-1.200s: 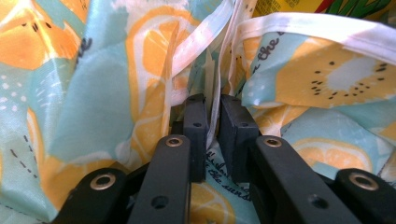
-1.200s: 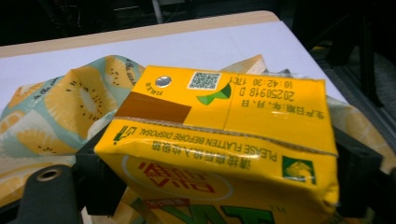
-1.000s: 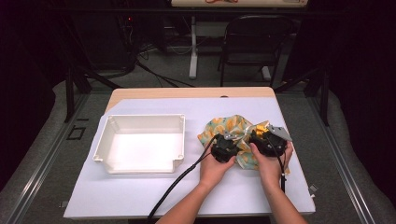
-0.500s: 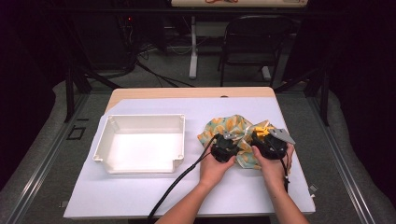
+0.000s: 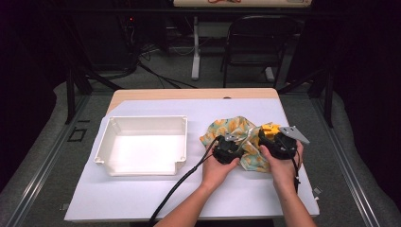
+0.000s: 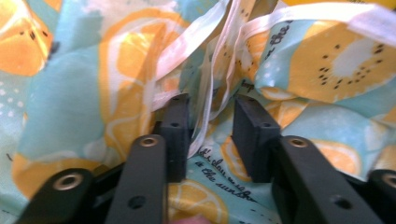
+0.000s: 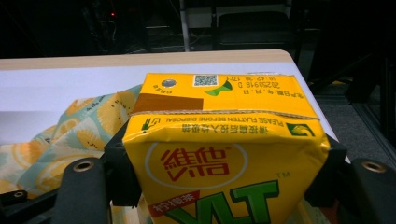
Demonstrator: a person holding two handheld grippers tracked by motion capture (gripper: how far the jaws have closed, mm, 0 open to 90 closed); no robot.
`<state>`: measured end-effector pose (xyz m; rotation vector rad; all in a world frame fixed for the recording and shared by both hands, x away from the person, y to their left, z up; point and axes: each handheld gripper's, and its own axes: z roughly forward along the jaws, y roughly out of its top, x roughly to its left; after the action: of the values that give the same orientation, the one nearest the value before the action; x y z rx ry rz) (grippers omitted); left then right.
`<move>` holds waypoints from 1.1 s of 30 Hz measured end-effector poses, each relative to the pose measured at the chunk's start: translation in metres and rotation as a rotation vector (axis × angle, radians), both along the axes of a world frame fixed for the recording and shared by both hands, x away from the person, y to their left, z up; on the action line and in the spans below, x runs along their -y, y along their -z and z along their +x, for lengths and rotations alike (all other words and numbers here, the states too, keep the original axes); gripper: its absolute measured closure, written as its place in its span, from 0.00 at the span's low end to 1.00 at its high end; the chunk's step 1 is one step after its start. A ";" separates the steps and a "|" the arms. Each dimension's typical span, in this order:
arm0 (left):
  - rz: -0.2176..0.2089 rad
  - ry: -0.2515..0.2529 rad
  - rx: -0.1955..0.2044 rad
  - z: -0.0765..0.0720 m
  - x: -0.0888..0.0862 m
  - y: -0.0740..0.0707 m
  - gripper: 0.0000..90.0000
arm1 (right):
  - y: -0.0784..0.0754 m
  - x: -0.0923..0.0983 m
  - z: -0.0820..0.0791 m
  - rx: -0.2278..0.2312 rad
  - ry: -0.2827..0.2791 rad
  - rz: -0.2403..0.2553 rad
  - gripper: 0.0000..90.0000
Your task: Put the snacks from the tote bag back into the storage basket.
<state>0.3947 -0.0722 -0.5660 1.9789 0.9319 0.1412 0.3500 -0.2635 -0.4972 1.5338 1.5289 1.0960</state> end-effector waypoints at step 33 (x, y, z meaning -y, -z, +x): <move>-0.166 0.137 0.242 -0.021 -0.021 -0.058 0.34 | -0.045 -0.002 -0.020 0.060 -0.111 0.006 0.33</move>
<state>0.3740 -0.0510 -0.5083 1.8174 0.6298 0.2136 0.3305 -0.2619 -0.4521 1.4211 1.5864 1.1997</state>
